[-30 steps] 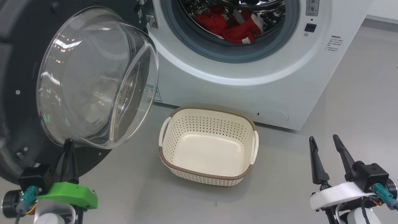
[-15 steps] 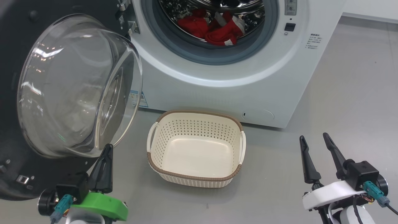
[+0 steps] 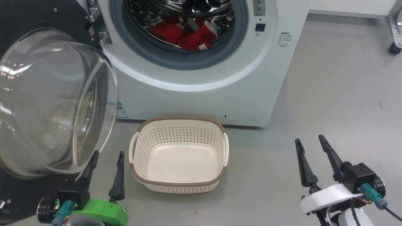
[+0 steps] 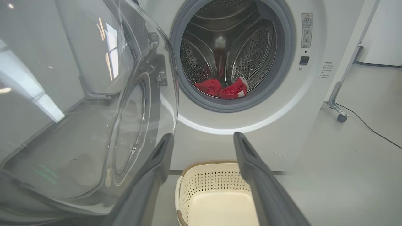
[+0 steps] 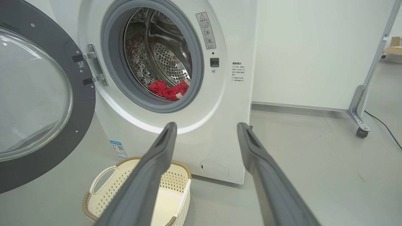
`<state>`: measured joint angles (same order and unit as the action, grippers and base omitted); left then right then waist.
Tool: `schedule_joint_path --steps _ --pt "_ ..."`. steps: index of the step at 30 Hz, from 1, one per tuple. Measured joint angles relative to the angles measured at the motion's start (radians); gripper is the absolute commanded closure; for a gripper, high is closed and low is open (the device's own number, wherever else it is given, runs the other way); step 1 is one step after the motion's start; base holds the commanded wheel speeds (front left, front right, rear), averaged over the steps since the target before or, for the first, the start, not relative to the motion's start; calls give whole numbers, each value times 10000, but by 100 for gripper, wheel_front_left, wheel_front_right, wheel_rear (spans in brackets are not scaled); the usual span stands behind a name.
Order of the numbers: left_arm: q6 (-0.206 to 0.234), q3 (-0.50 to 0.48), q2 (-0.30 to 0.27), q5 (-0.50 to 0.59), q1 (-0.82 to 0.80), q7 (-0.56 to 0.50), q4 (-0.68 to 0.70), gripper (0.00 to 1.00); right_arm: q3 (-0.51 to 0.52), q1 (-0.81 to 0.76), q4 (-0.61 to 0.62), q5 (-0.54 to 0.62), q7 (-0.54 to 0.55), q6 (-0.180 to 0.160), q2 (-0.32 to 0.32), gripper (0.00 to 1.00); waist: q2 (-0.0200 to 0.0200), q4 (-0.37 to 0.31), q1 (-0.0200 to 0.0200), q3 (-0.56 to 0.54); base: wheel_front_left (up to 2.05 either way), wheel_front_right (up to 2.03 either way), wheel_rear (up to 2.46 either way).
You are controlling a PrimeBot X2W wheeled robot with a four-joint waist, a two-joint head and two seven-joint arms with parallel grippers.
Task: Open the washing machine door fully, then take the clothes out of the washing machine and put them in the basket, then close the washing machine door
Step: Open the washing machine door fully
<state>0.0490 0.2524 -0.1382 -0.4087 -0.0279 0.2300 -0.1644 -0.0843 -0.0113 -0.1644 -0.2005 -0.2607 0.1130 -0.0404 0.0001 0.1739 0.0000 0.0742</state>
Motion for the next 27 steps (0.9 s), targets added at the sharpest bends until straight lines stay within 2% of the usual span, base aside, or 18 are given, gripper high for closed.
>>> schedule_joint_path --steps 9,15,27 --pt "165 -234 10 25 81 0 -104 0 -196 -8 157 -38 0 -29 0 0 0 -832 0 -14 0 0 0" --pt "184 -244 61 23 82 0 -119 0 -203 -137 288 -104 0 -190 -2 0 0 -1253 0 -20 0 0 0" --pt "263 -209 174 23 83 0 -201 0 -130 -306 433 -105 0 -282 0 0 0 -1518 0 -29 0 0 0"
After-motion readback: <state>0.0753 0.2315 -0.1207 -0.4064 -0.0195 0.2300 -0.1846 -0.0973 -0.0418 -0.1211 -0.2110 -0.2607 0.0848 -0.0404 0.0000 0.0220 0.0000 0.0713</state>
